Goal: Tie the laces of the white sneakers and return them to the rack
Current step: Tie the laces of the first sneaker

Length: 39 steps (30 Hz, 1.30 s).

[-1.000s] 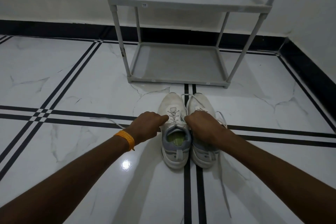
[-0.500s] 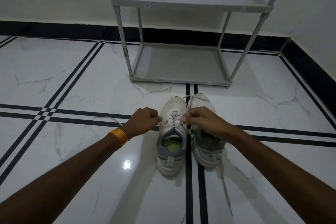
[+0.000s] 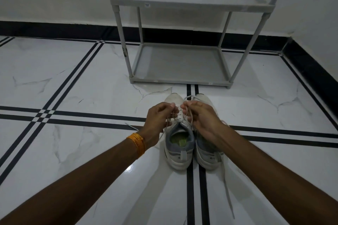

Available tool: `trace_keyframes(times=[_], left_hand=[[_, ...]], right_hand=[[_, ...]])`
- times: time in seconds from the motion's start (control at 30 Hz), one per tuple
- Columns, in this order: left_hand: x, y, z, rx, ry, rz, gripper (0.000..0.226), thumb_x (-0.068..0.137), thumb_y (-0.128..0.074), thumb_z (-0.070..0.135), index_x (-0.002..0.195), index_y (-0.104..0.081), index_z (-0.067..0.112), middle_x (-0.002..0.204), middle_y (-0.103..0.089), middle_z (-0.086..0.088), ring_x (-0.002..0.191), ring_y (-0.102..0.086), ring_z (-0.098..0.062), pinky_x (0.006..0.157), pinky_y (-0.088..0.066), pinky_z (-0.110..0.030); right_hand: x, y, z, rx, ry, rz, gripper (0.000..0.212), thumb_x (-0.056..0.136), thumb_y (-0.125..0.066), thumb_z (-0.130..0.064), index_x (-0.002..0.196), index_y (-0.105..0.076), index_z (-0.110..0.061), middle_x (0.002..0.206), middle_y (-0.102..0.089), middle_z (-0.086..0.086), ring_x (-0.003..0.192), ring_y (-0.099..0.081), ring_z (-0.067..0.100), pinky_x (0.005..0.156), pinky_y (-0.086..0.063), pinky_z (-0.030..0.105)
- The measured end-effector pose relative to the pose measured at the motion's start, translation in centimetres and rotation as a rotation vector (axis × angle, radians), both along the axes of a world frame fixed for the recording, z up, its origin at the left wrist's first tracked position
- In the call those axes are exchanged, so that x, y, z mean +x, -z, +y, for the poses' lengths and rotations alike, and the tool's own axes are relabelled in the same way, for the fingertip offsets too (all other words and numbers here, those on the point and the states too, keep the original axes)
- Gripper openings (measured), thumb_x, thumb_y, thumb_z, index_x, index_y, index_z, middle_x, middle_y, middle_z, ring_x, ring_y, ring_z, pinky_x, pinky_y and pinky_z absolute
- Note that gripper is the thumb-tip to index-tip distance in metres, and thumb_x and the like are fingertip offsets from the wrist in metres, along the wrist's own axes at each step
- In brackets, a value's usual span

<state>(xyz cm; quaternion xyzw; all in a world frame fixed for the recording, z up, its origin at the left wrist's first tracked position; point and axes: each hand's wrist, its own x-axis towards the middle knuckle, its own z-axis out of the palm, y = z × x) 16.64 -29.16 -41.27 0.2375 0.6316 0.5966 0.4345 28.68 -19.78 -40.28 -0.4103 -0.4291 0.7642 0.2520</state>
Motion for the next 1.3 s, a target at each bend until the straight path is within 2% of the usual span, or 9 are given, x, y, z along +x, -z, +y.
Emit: trace_keyframes(times=[0.17,0.37,0.57,0.77,0.93,1.0,1.07,1.17,1.3], left_hand=[[0.3,-0.1,0.2,0.046,-0.001,0.026,0.025,0.100,-0.050,0.022,0.110,-0.066,0.006,0.101,-0.072,-0.011,0.086,-0.070,-0.013,0.059,-0.054,-0.014],[0.8,0.1,0.3,-0.008,-0.059,0.138,0.019,0.099,-0.050,0.022,0.103,-0.063,0.009,0.088,-0.067,-0.003,0.079,-0.062,-0.012,0.063,-0.051,-0.023],[0.2,0.2,-0.1,0.022,-0.083,0.155,0.021,0.097,-0.055,0.022,0.106,-0.065,0.004,0.079,-0.065,-0.001,0.061,-0.060,0.000,0.049,-0.046,-0.011],[-0.3,0.7,-0.4,0.019,0.003,0.174,0.017,0.098,-0.054,0.019,0.109,-0.065,0.012,0.090,-0.069,-0.007,0.079,-0.063,-0.015,0.063,-0.052,-0.023],[-0.8,0.5,-0.4,0.023,0.086,0.258,0.016,0.091,-0.065,0.018,0.097,-0.058,0.005,0.085,-0.075,-0.010,0.069,-0.070,-0.014,0.052,-0.050,-0.021],[-1.2,0.4,-0.4,0.022,0.077,0.216,0.026,0.088,-0.070,0.017,0.093,-0.046,0.007,0.085,-0.075,-0.013,0.066,-0.071,-0.015,0.050,-0.048,-0.021],[-1.6,0.1,-0.3,-0.009,0.107,0.147,0.035,0.085,-0.073,0.018,0.098,-0.042,0.010,0.083,-0.075,-0.012,0.064,-0.070,-0.012,0.051,-0.047,-0.020],[-2.1,-0.3,-0.2,-0.099,0.216,0.113,0.041,0.084,-0.074,0.023,0.115,-0.048,0.014,0.081,-0.075,-0.008,0.059,-0.067,-0.004,0.053,-0.049,-0.016],[-2.6,-0.6,0.1,-0.085,0.295,0.096,0.031,0.083,-0.074,0.018,0.109,-0.064,0.003,0.073,-0.074,-0.003,0.062,-0.068,-0.007,0.053,-0.050,-0.015]], right_hand=[[-0.1,-0.1,-0.4,0.066,-0.045,-0.018,0.022,0.094,-0.052,-0.003,0.111,-0.065,0.000,0.090,-0.070,0.010,0.073,-0.067,0.013,0.062,-0.054,0.023],[0.0,0.3,-1.0,0.107,-0.087,-0.061,0.022,0.092,-0.055,-0.002,0.109,-0.068,0.000,0.088,-0.070,0.009,0.072,-0.065,0.011,0.062,-0.052,0.020],[-0.2,0.3,-1.2,0.129,-0.110,-0.038,0.022,0.086,-0.058,0.005,0.106,-0.067,0.007,0.081,-0.067,0.010,0.069,-0.059,0.012,0.057,-0.049,0.018],[-0.2,0.5,-1.0,0.221,-0.154,-0.131,0.020,0.088,-0.058,0.001,0.106,-0.067,0.001,0.087,-0.067,0.014,0.074,-0.061,0.016,0.062,-0.051,0.022],[0.0,0.6,-0.6,0.258,-0.100,-0.188,0.018,0.086,-0.066,-0.002,0.104,-0.066,-0.003,0.086,-0.074,0.017,0.071,-0.069,0.016,0.055,-0.053,0.020],[-0.1,0.6,-0.5,0.237,-0.070,-0.213,0.022,0.084,-0.069,-0.003,0.104,-0.062,-0.001,0.082,-0.072,0.016,0.064,-0.068,0.014,0.054,-0.052,0.020],[-0.2,0.6,-0.4,0.215,-0.065,-0.210,0.025,0.082,-0.070,-0.001,0.104,-0.062,0.005,0.076,-0.070,0.013,0.058,-0.066,0.011,0.052,-0.052,0.018],[-0.4,0.5,-0.1,0.278,-0.147,-0.253,0.021,0.080,-0.070,0.000,0.100,-0.065,0.005,0.079,-0.070,0.013,0.058,-0.066,0.009,0.054,-0.052,0.019],[-0.2,0.2,0.6,0.426,-0.300,-0.253,0.014,0.081,-0.070,-0.001,0.094,-0.063,0.000,0.071,-0.074,0.006,0.069,-0.071,0.016,0.060,-0.053,0.023]])
